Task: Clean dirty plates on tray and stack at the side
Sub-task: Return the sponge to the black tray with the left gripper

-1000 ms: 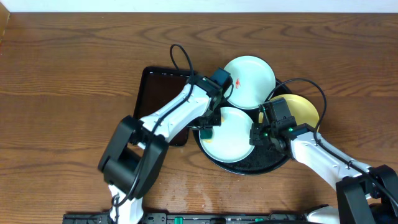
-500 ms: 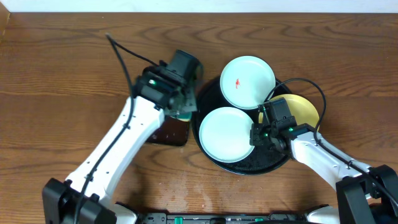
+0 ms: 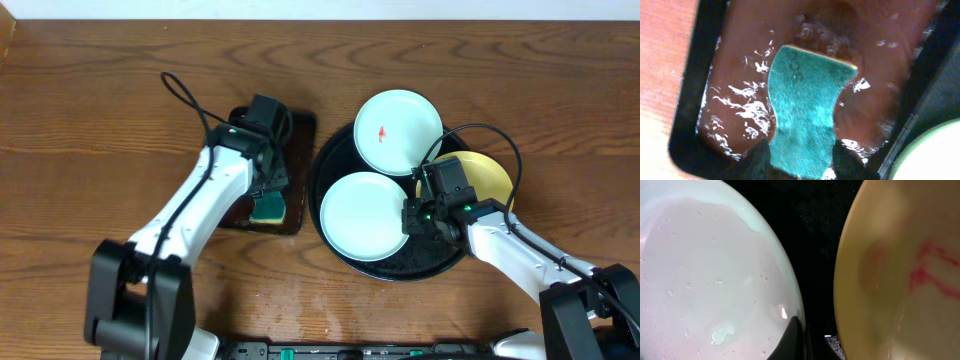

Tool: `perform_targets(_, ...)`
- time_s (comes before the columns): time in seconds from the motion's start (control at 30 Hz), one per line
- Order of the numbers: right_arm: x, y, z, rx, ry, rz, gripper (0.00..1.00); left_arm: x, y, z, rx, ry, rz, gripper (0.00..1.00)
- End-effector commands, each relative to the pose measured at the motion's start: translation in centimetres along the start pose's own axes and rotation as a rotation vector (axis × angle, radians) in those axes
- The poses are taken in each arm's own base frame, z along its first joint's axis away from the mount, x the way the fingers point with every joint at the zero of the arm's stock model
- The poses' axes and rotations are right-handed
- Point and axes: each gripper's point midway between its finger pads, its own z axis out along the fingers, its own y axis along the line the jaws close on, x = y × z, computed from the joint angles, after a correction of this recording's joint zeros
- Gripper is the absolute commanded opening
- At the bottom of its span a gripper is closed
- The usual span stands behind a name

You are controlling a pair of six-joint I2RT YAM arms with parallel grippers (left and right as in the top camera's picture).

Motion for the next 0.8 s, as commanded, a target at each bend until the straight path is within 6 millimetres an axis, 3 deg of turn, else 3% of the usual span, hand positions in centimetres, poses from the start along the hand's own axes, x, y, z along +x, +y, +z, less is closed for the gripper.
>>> perform_targets(0.0,0.4,-0.5,0.2,0.021,0.020,-0.043,0.01,-1.5,-1.1,-5.0,0.106,-0.097,0.001,0.55)
perform_targets(0.1,-1.5,0.2,-2.2,0.033,-0.016,-0.057,0.01,-0.6,-0.3,-8.5,0.141,-0.144,-0.003,0.66)
perform_targets(0.23,-4.7,1.3,-6.3,0.050,-0.117,-0.137,0.01,0.5,0.8,-12.3,0.181,-0.213,-0.008,0.71)
perform_targets(0.37,-6.7,1.4,-8.9,0.091,-0.187,-0.164,0.01,1.1,1.5,-15.7,0.234,-0.306,-0.015,0.76)
perform_targets(0.53,-9.1,0.5,-10.6,0.204,-0.267,-0.217,0.01,1.6,2.1,-18.4,0.282,-0.388,-0.022,0.81)
perform_targets(0.77,-10.3,1.4,-11.7,0.252,-0.316,-0.262,0.01,1.7,2.2,-18.9,0.291,-0.403,-0.024,0.82)
